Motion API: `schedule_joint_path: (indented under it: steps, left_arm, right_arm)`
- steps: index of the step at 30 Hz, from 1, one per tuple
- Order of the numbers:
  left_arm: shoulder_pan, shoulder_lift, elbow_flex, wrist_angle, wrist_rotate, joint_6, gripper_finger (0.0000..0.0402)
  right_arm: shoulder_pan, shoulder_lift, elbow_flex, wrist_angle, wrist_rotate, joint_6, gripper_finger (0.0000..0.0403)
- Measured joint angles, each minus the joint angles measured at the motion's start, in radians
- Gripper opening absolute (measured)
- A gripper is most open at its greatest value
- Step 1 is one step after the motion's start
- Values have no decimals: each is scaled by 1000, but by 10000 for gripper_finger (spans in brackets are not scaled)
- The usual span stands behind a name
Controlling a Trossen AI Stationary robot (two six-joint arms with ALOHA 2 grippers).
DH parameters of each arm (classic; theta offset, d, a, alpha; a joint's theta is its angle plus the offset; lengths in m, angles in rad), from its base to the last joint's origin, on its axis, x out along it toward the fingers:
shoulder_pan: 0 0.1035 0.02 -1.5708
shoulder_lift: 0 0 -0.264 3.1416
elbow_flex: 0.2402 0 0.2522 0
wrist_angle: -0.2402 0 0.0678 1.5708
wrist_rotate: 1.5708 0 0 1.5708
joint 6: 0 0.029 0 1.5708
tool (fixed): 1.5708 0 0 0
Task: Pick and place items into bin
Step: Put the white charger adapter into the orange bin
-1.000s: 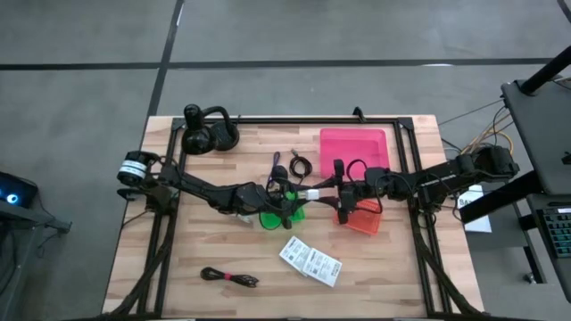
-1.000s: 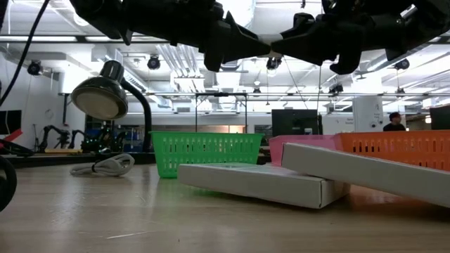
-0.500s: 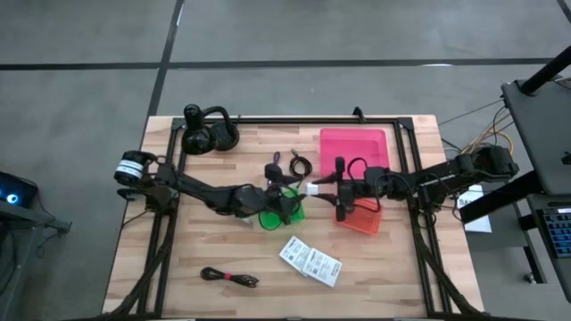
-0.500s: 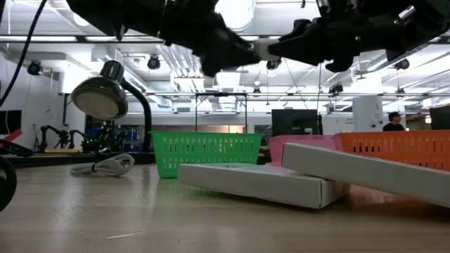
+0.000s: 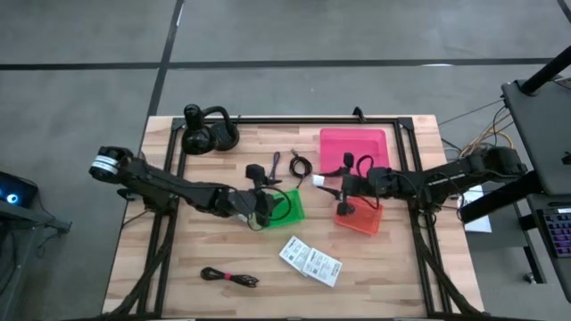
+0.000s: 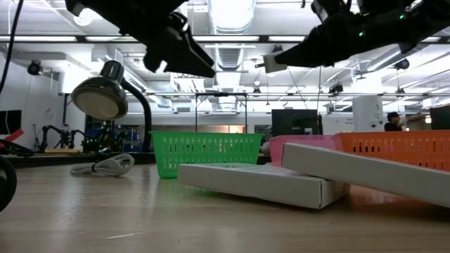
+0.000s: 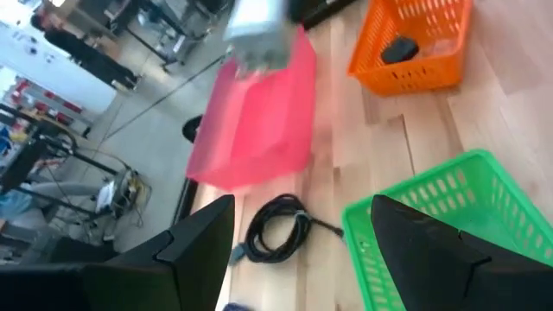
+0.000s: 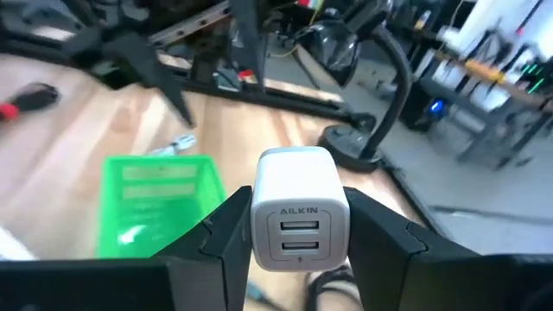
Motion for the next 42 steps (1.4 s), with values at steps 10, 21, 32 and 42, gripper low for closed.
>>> schedule_joint_path:
  steps: [10, 21, 32, 42]
  left_arm:
    - [-4, -127, -73, -73, -1, 30, 256]
    - [-3, -223, -145, -78, -2, 42, 256]
    - [-3, -215, -172, -78, -1, 41, 256]
    - [-3, -216, -197, -53, -1, 34, 256]
  right_arm:
    - [103, -162, 25, -318, 161, 322, 138]
    - [233, -169, 142, -703, 240, 643, 138]
    - [361, -110, 301, -1136, 246, 969, 138]
    - [412, -34, 317, -1312, 105, 1194, 138]
